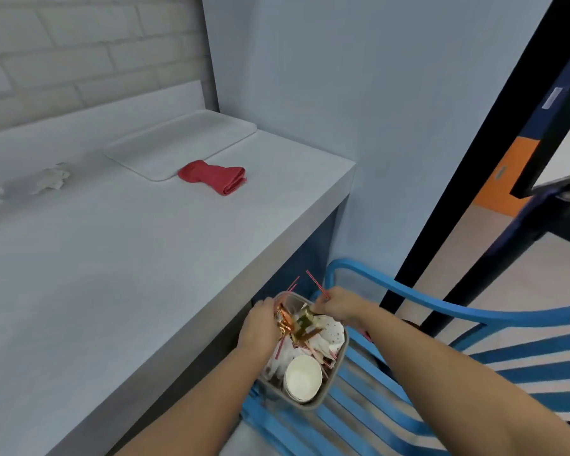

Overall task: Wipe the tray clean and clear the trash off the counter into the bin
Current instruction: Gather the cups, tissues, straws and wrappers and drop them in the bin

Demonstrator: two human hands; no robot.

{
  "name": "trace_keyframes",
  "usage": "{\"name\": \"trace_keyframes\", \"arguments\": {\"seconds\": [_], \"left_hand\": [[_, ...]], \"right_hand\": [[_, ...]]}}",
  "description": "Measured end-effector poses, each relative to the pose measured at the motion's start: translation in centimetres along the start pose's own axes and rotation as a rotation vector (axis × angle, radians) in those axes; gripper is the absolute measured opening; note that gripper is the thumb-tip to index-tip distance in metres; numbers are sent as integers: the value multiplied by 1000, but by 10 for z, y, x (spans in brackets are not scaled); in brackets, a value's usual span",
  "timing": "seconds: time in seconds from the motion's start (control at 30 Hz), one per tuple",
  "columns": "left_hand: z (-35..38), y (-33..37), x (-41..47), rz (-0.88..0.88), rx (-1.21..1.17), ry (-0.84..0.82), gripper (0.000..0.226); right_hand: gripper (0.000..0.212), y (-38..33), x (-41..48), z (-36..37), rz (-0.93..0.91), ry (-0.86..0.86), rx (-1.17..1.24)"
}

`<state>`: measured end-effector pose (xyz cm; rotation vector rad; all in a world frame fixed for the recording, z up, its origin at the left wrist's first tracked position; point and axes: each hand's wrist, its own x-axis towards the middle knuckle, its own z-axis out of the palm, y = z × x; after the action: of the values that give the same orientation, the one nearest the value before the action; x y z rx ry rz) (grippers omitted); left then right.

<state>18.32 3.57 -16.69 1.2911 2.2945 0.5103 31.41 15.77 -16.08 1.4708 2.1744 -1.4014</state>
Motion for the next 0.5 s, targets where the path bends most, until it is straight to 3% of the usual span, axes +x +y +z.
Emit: {"name": "trace_keyframes", "arguments": {"seconds": [0.2,0.3,0.5], "left_hand": [[32,-26,8,-123,-7,-92,31],[35,-27,16,-100,-51,-107,37],[32,-19,21,-122,-10,-131,37]], "right_hand": [[23,7,10,4,-18,127,198],[28,8,13,3,-49,178,277],[42,1,16,13,-46,220,9]]}}
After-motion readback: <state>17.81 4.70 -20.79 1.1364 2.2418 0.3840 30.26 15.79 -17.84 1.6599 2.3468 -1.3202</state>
